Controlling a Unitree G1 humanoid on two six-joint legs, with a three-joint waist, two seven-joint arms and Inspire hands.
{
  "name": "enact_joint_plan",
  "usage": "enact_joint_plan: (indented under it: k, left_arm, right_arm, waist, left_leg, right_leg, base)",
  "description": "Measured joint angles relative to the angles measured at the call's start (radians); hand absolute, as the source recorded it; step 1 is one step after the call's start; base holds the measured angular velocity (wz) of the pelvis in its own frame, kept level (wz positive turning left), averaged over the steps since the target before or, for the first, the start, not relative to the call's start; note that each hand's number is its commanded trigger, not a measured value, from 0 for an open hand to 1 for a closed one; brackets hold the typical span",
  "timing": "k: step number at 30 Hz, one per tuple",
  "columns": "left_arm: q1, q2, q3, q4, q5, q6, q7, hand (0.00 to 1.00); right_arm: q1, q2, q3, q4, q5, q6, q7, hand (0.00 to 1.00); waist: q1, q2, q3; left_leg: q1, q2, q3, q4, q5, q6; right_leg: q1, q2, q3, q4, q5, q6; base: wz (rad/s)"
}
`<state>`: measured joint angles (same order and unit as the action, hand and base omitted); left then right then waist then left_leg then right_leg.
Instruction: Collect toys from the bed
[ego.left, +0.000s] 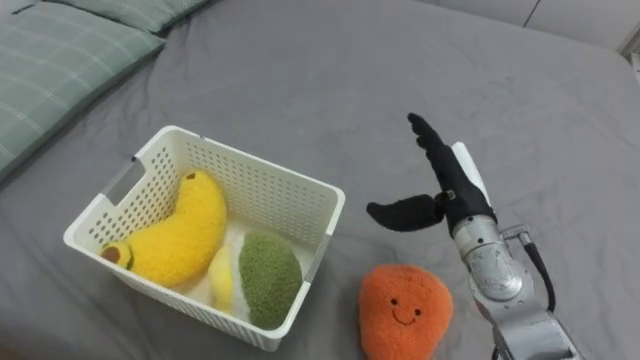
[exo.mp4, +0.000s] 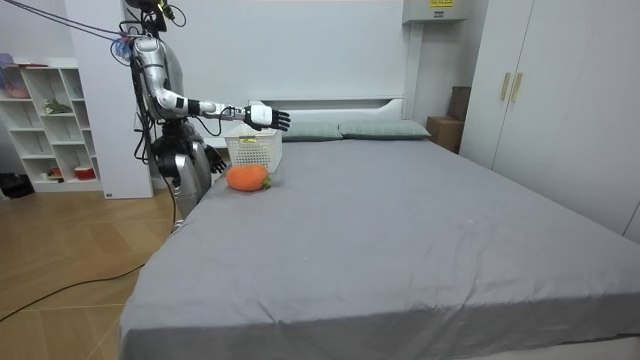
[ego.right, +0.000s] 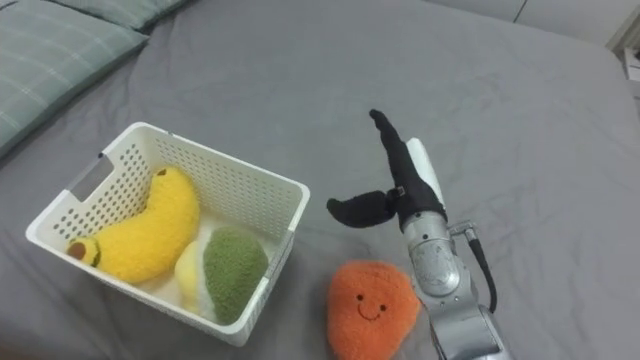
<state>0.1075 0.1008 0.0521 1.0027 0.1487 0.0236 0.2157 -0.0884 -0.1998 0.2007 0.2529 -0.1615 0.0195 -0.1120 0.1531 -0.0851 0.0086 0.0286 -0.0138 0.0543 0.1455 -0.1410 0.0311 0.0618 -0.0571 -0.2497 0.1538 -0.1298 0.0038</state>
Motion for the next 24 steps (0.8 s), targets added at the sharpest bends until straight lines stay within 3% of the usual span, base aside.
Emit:
enact_joint_plan:
  k: [5,12,24]
  left_arm:
    - [0.005,-0.001,0.006,0.000,0.000,0.000,0.000,0.00]
    - [0.014,-0.003,0.006,0.000,0.000,0.000,0.008,0.00]
    - [0.022,-0.005,0.006,0.001,-0.001,-0.010,0.013,0.00]
  right_arm:
    - [0.035,0.000,-0.002,0.010,0.000,-0.006,0.004,0.00]
    - [0.067,0.001,-0.029,0.011,0.003,-0.009,0.002,0.00]
    - [0.085,0.006,-0.028,0.186,0.003,-0.029,0.005,0.00]
  waist:
    - [-0.013,0.003,0.0002]
    - [-0.018,0.010,-0.0101]
    - [-0.026,0.005,-0.0066]
  left_leg:
    - [-0.001,-0.001,0.001,0.001,-0.001,0.001]
    - [0.000,0.000,0.009,0.001,-0.001,0.001]
    - [0.010,-0.001,0.009,-0.001,-0.002,0.003]
  right_leg:
    - [0.001,0.000,0.000,-0.001,0.000,0.000]
    - [-0.006,0.000,0.001,-0.001,0.000,0.000]
    - [0.007,-0.003,0.005,-0.004,-0.004,0.005]
  base:
    - [0.00]
    - [0.00]
    - [0.00]
